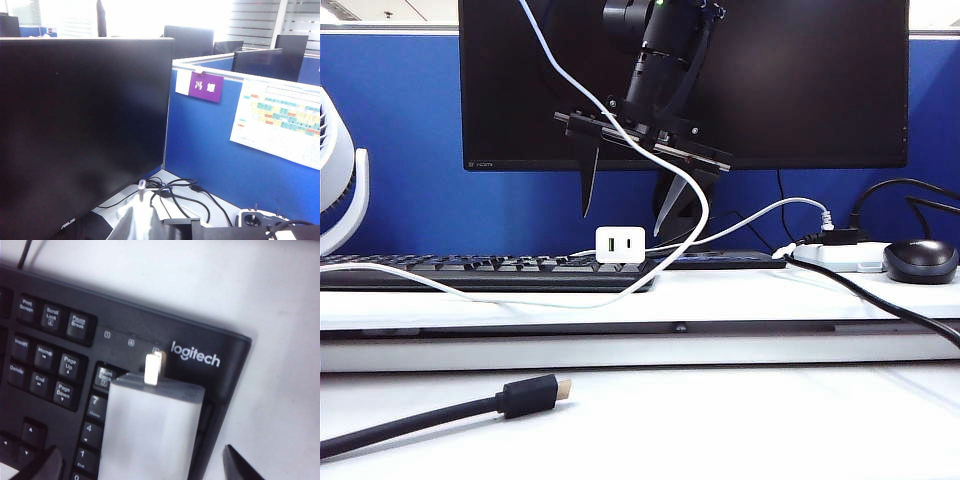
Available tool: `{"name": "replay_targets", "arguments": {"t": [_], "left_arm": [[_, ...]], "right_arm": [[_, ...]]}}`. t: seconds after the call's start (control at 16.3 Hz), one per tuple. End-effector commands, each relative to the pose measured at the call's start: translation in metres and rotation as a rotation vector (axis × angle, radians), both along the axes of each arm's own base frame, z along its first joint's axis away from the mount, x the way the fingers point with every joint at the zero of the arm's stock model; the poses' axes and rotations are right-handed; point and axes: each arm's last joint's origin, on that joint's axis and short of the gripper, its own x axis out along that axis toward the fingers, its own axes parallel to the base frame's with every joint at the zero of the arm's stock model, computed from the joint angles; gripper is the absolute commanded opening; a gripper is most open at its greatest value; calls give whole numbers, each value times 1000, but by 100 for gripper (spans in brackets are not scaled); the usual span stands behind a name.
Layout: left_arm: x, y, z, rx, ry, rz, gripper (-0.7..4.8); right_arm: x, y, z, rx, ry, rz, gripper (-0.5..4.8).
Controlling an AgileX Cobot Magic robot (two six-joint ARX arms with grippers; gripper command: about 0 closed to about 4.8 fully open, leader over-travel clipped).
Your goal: Pick up the Type-C charging cable and the charging base, insert one end of the Type-C charger into the corresponding slot on the base, and finally place the plugged-in charger back on the table.
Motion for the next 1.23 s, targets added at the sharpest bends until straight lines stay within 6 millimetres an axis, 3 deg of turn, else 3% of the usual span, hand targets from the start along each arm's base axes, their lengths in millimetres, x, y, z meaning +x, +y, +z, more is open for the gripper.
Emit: {"name": "replay_targets", "arguments": {"t": [0.06,0.43,0.55,0.68,0.74,0.86,1.11,1.23], "left_arm": [[-3,3,3,-8,-12,-4,-5],[-5,4,4,-10,-13,-4,-5],[-6,5,4,-10,-14,-4,-5],[-6,5,4,-10,-13,-4,-5],[-6,5,4,-8,-11,-4,-5],[-6,5,3,0,-2,-4,-5],[-9,7,2,11,10,-4,-5],[-13,11,5,3,1,-3,-5]], "right_arm": [[2,3,-4,-1,3,2,419],[3,9,-21,-31,54,13,406],[1,9,-22,-38,62,17,260],[1,10,-23,-38,63,18,238],[1,10,-23,-37,64,19,187],[1,10,-22,-19,72,27,12],[5,-4,-5,203,175,90,-5],[5,-28,26,290,138,75,-5]]}}
